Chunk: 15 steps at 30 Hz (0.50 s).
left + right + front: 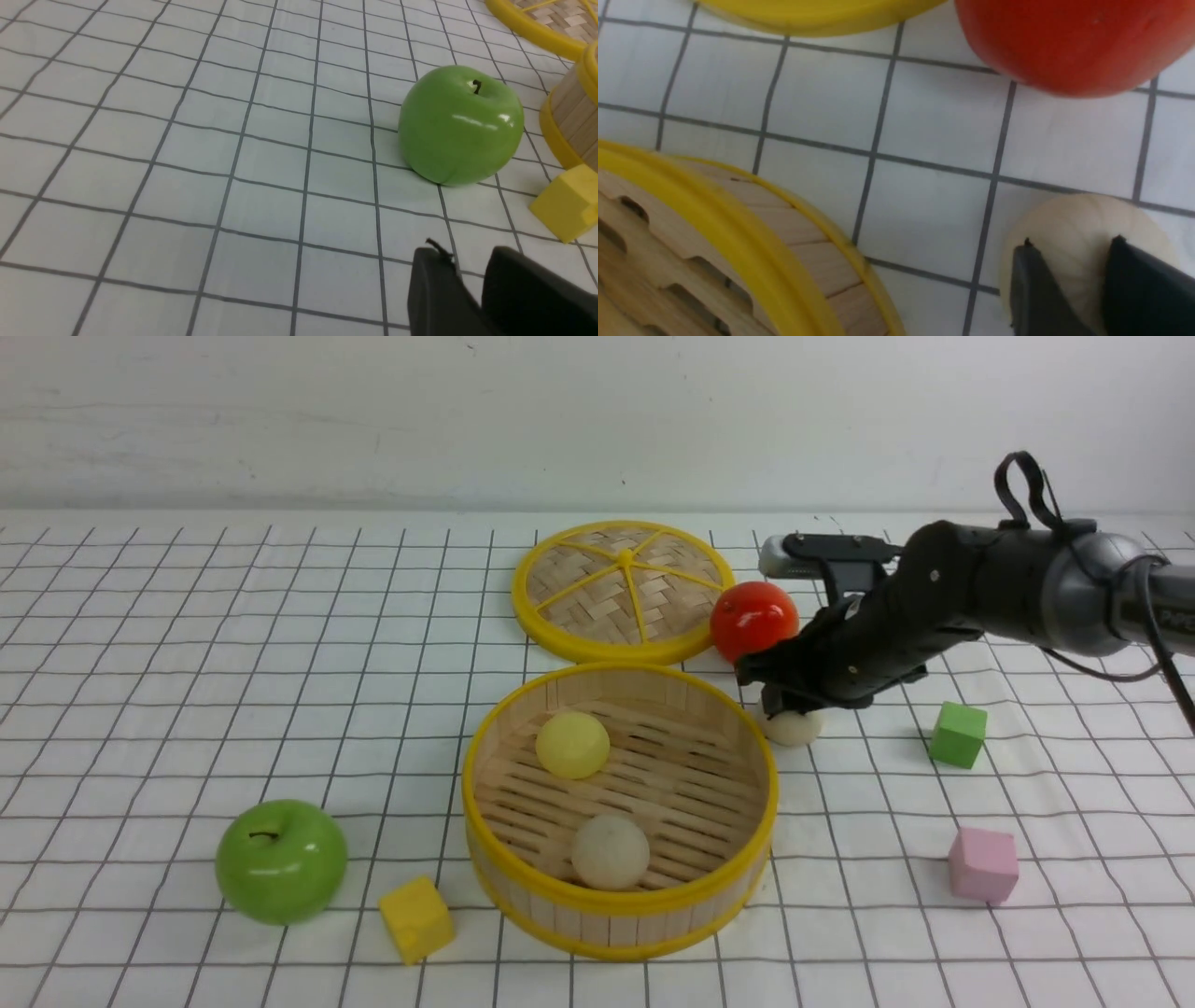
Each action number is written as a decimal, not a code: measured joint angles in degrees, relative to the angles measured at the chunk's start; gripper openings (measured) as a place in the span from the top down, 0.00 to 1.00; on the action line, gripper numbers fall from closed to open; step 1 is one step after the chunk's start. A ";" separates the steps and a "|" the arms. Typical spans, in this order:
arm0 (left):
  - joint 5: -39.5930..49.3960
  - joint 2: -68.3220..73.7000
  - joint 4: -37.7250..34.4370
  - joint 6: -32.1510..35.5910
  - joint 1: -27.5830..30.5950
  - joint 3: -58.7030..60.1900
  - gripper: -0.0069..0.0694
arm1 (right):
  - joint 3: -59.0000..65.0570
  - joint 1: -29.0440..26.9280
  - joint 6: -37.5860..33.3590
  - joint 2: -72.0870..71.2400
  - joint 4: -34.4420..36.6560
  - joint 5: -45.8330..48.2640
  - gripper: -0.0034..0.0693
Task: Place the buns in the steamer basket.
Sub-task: Use the right arm to grab a steamed stuffed bun, then use the right arm to put the steamed stuffed bun into the steamer
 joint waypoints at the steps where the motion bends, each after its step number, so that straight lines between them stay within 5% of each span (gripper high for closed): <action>1: 0.00 0.00 0.00 0.00 0.00 0.00 0.70 | -0.05 0.00 0.00 -0.06 -0.03 0.14 0.80; 5: 0.00 0.00 0.00 0.00 0.00 0.00 0.69 | -0.05 -0.32 0.00 -1.46 -0.08 1.85 0.94; 15: 0.00 0.00 0.00 0.00 0.00 0.00 0.68 | -0.06 3.16 0.00 -13.76 1.23 8.56 0.95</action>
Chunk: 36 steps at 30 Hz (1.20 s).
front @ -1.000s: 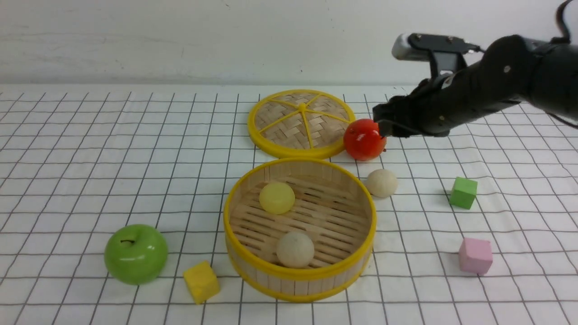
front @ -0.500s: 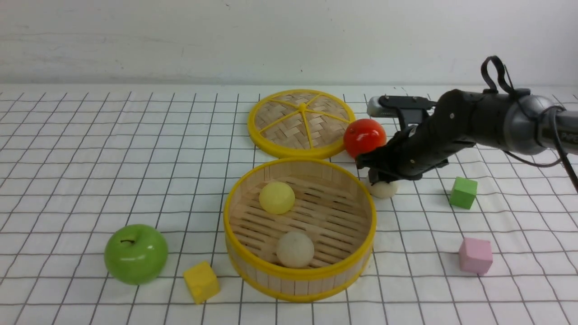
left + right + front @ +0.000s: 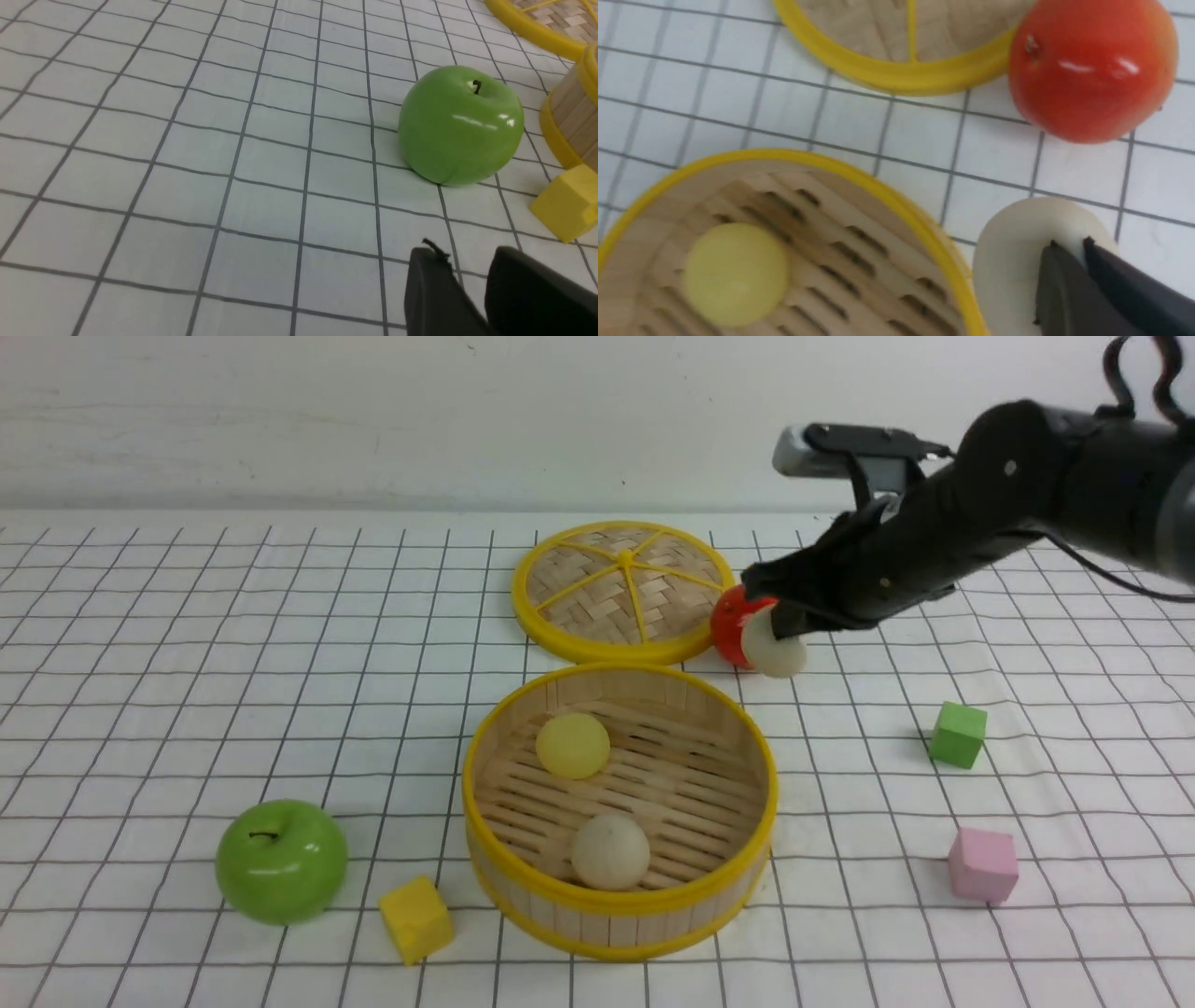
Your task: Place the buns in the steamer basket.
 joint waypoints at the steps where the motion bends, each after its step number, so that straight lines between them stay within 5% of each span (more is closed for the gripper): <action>1: 0.00 0.00 0.00 0.00 0.00 0.00 0.67 | 0.00 0.97 0.00 -0.81 -0.01 0.91 0.95; 14: 0.00 0.00 0.00 0.00 0.00 0.00 0.66 | 0.00 8.47 3.73 7.73 -0.01 1.02 0.87; 19: 0.00 0.00 0.00 0.00 0.00 0.00 0.66 | 0.05 8.47 8.58 9.10 -0.01 -1.07 0.67; 23: 0.00 0.00 0.00 0.00 0.00 0.00 0.65 | 0.05 8.47 8.79 4.92 -1.25 1.32 0.40; 26: 0.00 0.00 0.00 0.00 0.00 0.00 0.65 | 0.05 8.47 8.79 -1.46 -5.19 4.75 0.32; 31: 0.00 0.00 0.00 0.00 0.00 0.00 0.65 | 0.05 8.47 9.23 -14.49 -13.45 12.63 0.33; 36: 0.00 0.00 0.00 0.00 0.00 0.00 0.65 | 4.09 8.47 13.11 -28.95 -18.45 19.03 0.54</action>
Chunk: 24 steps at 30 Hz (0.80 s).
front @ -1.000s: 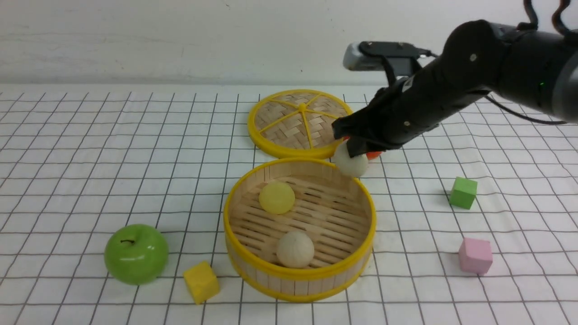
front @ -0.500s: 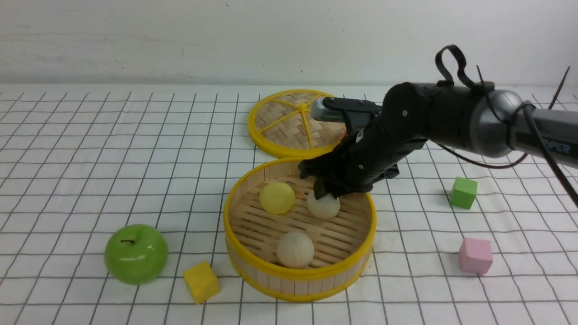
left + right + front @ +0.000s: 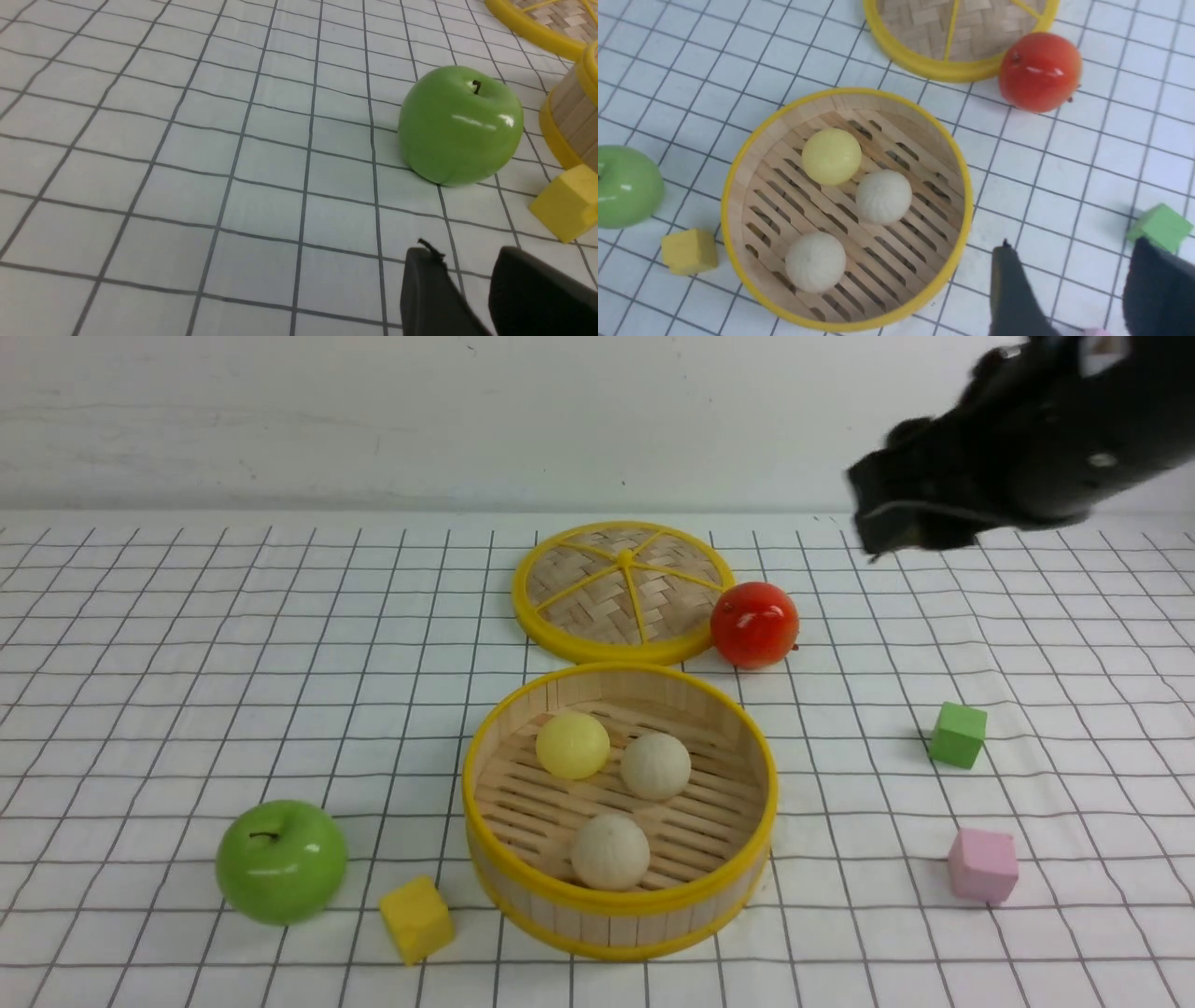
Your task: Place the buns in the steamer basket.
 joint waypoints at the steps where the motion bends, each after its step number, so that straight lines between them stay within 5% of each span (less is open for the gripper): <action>1: 0.00 0.00 0.00 0.00 0.00 0.00 0.65 | 2.14 0.00 1.05 -3.27 -0.24 -0.27 0.62; 5: 0.00 0.00 0.00 0.00 0.00 0.00 0.65 | 12.07 0.00 3.28 -13.33 -0.35 -2.07 0.90; 8: 0.00 0.00 0.00 0.00 0.00 0.00 0.64 | 16.60 0.00 3.48 -18.10 -0.35 -2.02 0.97; 24: 0.00 0.00 0.00 0.00 0.00 0.00 0.62 | 24.88 -0.88 3.64 -27.39 -3.00 1.34 0.97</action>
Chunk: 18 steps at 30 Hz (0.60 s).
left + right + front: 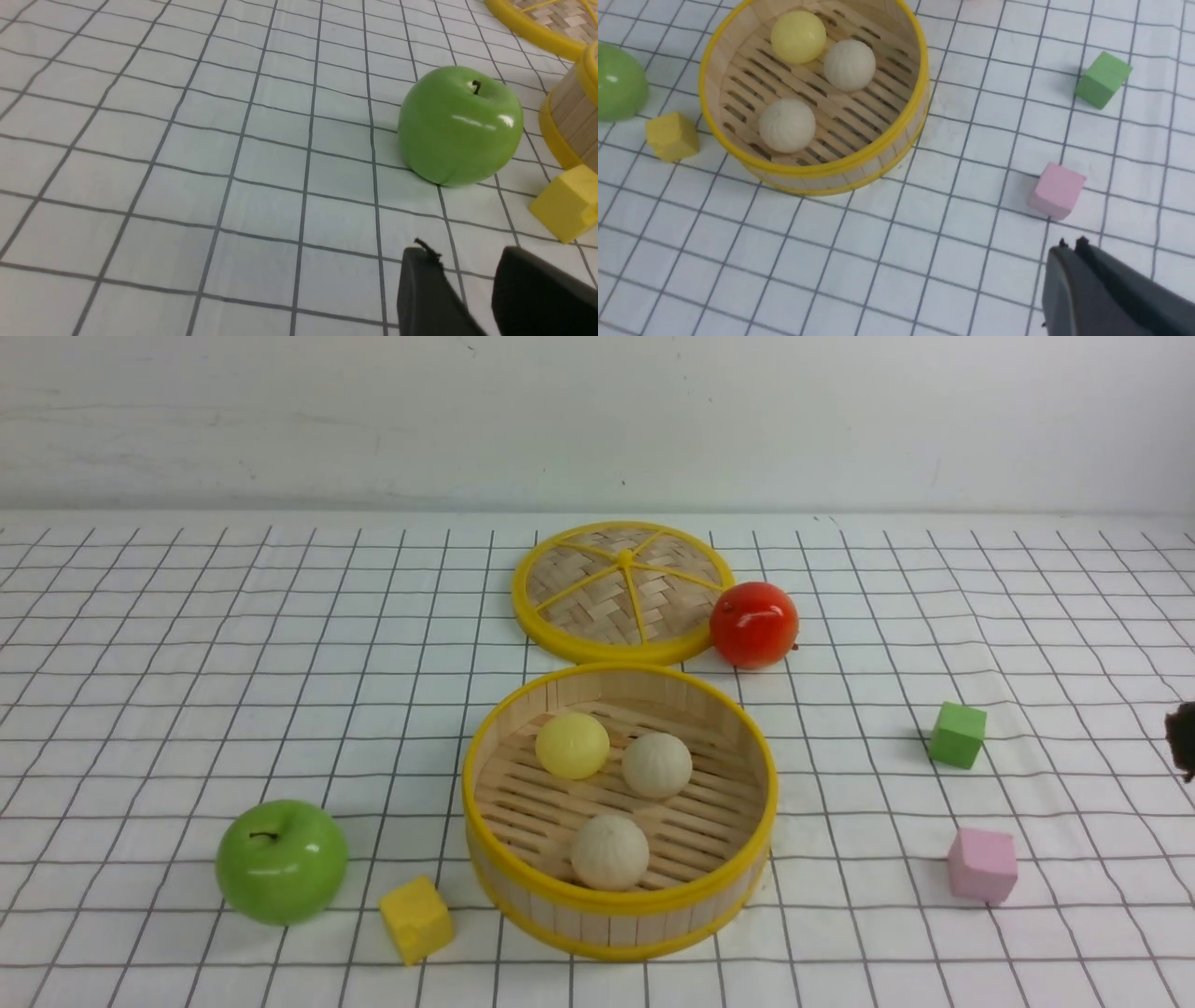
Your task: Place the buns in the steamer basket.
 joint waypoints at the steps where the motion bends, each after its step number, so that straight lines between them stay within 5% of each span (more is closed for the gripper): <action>1: 0.00 0.00 0.00 0.00 0.00 0.00 0.62 | 0.85 -1.39 0.00 -0.92 -0.67 -2.12 0.97; 9: 0.06 0.00 0.00 0.00 0.00 0.00 0.61 | 21.71 -19.88 0.00 -19.49 -3.78 -21.04 0.97; 18: 0.06 0.00 0.00 0.00 0.00 0.00 0.60 | 50.34 -27.23 0.00 -39.04 -9.53 -33.77 0.96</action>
